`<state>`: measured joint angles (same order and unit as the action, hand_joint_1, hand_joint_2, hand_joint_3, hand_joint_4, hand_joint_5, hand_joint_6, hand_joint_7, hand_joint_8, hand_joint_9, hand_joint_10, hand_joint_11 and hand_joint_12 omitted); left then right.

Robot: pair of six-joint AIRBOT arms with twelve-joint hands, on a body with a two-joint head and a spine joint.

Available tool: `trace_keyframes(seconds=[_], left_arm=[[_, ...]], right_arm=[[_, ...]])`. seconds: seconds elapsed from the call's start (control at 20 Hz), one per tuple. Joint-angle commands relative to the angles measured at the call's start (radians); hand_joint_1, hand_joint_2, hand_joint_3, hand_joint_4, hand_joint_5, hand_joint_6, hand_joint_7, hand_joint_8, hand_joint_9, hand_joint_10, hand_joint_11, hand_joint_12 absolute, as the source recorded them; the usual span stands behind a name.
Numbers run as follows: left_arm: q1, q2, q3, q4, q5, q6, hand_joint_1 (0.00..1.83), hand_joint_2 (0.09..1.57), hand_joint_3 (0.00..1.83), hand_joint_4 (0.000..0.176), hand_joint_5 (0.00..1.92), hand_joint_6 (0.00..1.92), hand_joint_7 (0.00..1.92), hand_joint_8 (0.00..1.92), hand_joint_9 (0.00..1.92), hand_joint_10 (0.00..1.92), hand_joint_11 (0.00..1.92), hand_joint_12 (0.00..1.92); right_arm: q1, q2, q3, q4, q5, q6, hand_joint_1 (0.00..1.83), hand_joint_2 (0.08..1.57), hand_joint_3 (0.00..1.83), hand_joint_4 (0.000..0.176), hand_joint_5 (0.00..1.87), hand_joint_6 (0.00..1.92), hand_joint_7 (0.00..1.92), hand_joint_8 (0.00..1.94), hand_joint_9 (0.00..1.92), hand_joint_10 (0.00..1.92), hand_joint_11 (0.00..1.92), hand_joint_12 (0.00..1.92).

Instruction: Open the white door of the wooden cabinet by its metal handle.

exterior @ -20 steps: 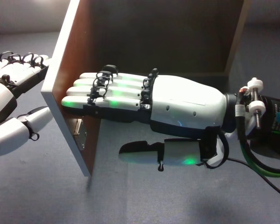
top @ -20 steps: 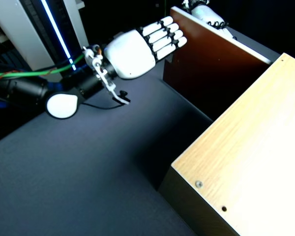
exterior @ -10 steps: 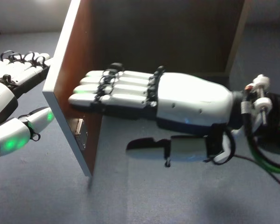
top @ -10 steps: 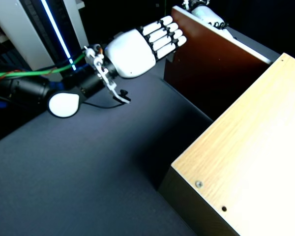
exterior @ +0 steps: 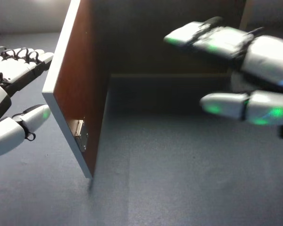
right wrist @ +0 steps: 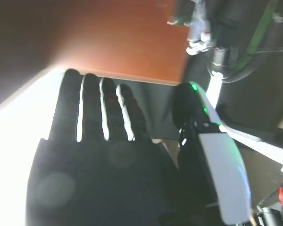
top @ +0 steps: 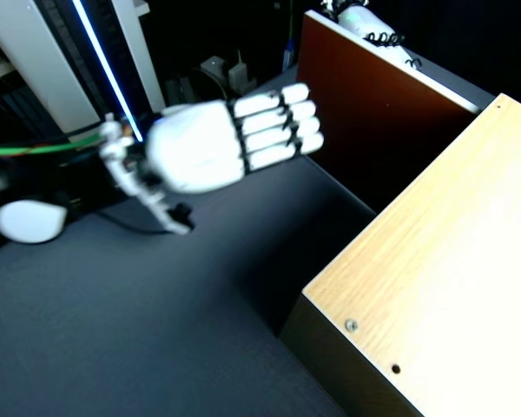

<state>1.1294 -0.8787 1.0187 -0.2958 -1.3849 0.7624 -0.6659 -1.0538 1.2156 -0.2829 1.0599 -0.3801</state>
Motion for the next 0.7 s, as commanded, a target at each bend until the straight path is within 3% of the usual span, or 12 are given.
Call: trace_keyframes(seconds=[0.0,0.15,0.4,0.65], left_arm=[[0.002,0.014,-0.003,-0.006,-0.141,-0.003,0.41,1.49,0.0,0.0,0.16,0.0,0.12,0.0,0.08,0.0,0.04,0.12],[0.017,0.025,-0.013,-0.006,-0.16,-0.003,0.37,1.51,0.0,0.0,0.14,0.0,0.07,0.0,0.04,0.0,0.01,0.08],[0.019,0.025,-0.012,-0.004,-0.165,-0.003,0.47,1.53,0.0,0.0,0.13,0.0,0.04,0.0,0.0,0.0,0.01,0.03],[0.024,0.031,-0.016,-0.005,-0.17,-0.003,0.25,1.53,0.0,0.0,0.08,0.0,0.02,0.0,0.0,0.0,0.01,0.0]], right_arm=[[-0.013,0.019,-0.007,0.074,0.162,-0.013,0.24,1.48,0.0,0.0,0.0,0.0,0.0,0.0,0.0,0.0,0.0,0.0],[-0.117,0.07,-0.029,0.208,0.272,-0.023,0.26,1.51,0.01,0.0,0.0,0.0,0.0,0.0,0.0,0.0,0.0,0.0],[-0.246,0.101,-0.072,0.351,0.392,-0.056,0.31,1.51,0.0,0.0,0.0,0.0,0.0,0.0,0.0,0.0,0.0,0.0],[-0.301,0.113,-0.091,0.396,0.424,-0.056,0.27,1.56,0.01,0.0,0.0,0.0,0.0,0.0,0.0,0.0,0.0,0.0]])
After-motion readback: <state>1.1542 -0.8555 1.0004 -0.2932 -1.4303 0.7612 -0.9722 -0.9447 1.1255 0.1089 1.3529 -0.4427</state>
